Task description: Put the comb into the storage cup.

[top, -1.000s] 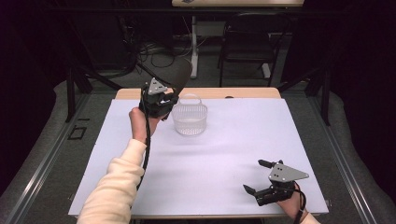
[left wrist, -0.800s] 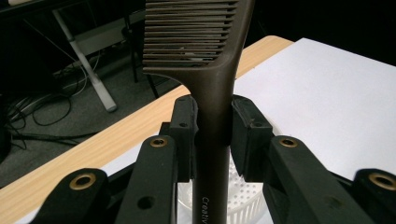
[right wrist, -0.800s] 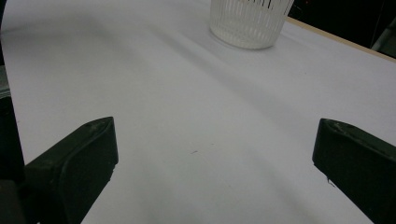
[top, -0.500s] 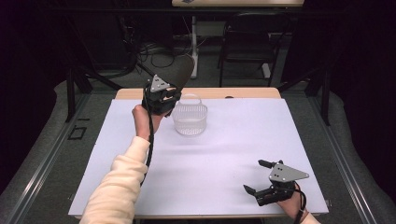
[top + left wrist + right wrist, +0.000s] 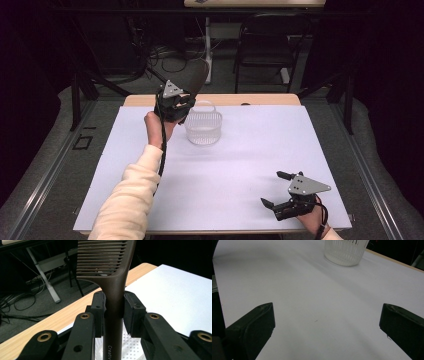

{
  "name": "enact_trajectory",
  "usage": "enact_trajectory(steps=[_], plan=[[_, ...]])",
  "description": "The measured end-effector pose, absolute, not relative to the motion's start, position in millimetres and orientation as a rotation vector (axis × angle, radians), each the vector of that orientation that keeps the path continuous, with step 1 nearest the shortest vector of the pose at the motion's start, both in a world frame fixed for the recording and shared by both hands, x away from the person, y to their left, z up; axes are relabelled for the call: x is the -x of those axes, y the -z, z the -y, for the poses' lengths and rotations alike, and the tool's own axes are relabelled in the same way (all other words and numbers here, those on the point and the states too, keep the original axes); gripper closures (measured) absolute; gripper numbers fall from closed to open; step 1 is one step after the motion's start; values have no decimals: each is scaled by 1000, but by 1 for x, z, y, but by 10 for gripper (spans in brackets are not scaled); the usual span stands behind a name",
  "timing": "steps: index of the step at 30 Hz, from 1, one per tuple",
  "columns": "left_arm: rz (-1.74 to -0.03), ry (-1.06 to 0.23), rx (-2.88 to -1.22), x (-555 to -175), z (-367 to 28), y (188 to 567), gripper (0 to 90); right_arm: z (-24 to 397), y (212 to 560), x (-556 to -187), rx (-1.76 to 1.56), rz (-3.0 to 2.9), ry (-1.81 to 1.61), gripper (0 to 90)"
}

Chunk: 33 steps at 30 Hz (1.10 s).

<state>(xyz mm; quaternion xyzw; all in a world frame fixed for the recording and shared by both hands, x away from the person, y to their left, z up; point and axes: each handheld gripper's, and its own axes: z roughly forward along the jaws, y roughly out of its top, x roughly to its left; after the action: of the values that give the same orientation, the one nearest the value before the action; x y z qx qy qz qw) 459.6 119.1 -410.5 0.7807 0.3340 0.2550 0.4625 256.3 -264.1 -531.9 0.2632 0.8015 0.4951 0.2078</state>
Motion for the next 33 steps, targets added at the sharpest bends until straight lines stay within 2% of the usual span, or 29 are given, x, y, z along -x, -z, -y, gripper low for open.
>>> enact_trajectory(steps=[33], plan=[[-716,-574,-1959,-475,-110,420,720,265,532,-257,-728,-2232,-1382,0]])
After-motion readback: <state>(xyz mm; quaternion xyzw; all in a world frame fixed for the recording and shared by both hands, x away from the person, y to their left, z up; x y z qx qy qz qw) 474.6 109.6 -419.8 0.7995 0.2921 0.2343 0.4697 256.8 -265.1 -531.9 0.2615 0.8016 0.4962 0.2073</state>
